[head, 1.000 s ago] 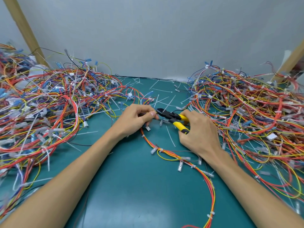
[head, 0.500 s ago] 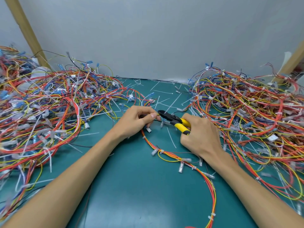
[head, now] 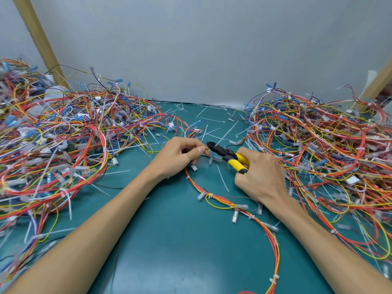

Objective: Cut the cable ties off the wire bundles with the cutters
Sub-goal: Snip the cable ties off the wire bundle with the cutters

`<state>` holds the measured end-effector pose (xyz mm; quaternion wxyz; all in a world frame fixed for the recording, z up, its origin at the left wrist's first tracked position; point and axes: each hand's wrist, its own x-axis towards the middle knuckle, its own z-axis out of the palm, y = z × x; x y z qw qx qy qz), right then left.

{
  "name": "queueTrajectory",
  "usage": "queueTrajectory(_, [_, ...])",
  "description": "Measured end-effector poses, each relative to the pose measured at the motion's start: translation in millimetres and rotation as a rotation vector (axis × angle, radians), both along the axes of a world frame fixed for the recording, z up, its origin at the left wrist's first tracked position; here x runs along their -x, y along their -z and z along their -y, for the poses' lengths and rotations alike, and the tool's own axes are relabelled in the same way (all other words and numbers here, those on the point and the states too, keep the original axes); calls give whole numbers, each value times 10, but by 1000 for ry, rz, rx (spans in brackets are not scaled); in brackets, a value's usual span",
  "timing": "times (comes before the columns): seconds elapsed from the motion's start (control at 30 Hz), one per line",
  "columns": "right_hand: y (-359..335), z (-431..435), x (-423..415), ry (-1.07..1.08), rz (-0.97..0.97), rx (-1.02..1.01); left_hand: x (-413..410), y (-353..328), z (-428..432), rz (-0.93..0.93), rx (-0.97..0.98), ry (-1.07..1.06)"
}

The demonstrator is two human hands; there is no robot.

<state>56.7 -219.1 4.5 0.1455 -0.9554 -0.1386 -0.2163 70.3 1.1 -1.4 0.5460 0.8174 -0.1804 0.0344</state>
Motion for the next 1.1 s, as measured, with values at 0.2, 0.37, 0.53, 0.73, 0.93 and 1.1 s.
queueTrajectory(0.2, [10,11,-25,27,-1,-32,14,-4,14,16,-16,-8])
queueTrajectory(0.37, [13,12,-19,30,1,-31,28,-5,16,5,-16,-19])
queueTrajectory(0.53, [50,24,-25,-1,-15,-13,24,-12,7,-2,-20,-16])
queueTrajectory(0.73, [65,38,-45,-35,3,-18,24,-3,-5,4,-1,-11])
queueTrajectory(0.93, [68,48,-44,-19,14,-14,2,12,-9,1,5,-21])
queueTrajectory(1.1, [50,50,-22,1,10,-27,-4,16,-12,-6,28,-29])
